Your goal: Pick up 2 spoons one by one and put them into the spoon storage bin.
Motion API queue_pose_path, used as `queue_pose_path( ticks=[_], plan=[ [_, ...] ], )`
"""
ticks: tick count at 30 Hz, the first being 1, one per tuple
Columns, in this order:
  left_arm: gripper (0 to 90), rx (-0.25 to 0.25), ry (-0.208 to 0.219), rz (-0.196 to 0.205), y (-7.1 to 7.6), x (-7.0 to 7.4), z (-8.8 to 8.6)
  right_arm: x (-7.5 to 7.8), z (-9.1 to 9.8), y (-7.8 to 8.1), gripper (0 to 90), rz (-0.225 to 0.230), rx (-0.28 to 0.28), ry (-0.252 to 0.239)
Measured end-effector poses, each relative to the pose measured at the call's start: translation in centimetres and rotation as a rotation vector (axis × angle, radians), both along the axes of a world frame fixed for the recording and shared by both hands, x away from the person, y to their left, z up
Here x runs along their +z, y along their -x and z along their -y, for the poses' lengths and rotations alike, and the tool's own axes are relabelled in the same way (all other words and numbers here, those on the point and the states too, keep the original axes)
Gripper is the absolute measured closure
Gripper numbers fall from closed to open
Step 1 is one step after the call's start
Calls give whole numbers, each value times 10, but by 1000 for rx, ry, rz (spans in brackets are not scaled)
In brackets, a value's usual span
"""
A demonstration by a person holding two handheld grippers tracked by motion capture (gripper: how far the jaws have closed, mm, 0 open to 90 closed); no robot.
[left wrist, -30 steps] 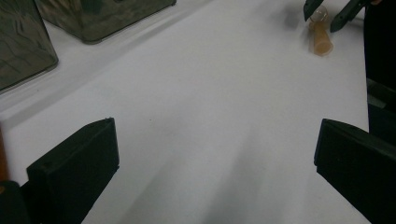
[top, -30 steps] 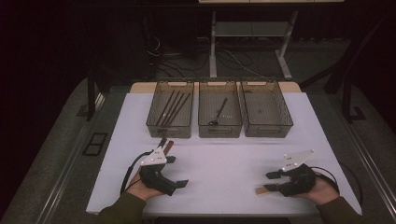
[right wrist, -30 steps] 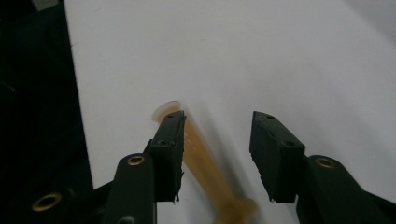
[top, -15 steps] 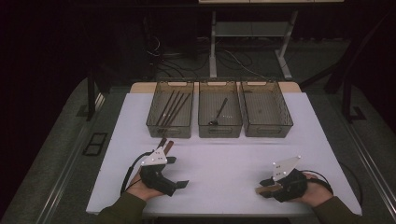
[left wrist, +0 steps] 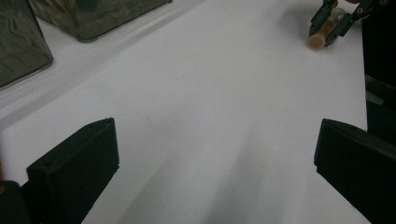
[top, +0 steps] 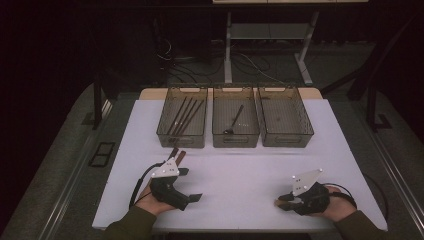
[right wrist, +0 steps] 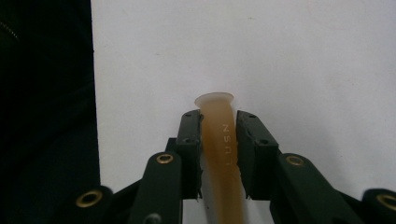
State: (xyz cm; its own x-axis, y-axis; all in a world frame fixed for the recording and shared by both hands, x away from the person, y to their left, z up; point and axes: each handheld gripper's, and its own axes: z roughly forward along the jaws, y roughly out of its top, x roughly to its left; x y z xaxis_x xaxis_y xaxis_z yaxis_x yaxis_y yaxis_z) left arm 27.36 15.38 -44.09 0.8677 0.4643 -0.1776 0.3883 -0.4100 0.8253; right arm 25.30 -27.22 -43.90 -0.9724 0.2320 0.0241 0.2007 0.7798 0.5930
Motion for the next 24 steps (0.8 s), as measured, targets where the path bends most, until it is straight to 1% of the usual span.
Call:
queue_pose_path(
  ticks=[10, 16, 18, 21, 23, 24],
  plan=[
    [0, -3, -3, 1, 0, 0, 0, 1, 1, -1, 737, -23, -15, -4],
    [0, -3, -5, 2, 0, 0, 1, 2, 1, -3, 737, -24, -42, -7],
    [0, -4, -5, 2, 0, 0, 1, 3, 1, -3, 738, -32, -58, -21],
    [0, -3, -4, 0, 0, -1, 1, 5, 3, -6, 737, -20, -61, -30],
    [0, -2, -2, 0, 0, -1, 1, 6, 3, -7, 737, -29, -86, -43],
    [0, -3, -3, 0, 0, -1, 1, 6, 3, -9, 738, -14, -85, -39]
  ],
)
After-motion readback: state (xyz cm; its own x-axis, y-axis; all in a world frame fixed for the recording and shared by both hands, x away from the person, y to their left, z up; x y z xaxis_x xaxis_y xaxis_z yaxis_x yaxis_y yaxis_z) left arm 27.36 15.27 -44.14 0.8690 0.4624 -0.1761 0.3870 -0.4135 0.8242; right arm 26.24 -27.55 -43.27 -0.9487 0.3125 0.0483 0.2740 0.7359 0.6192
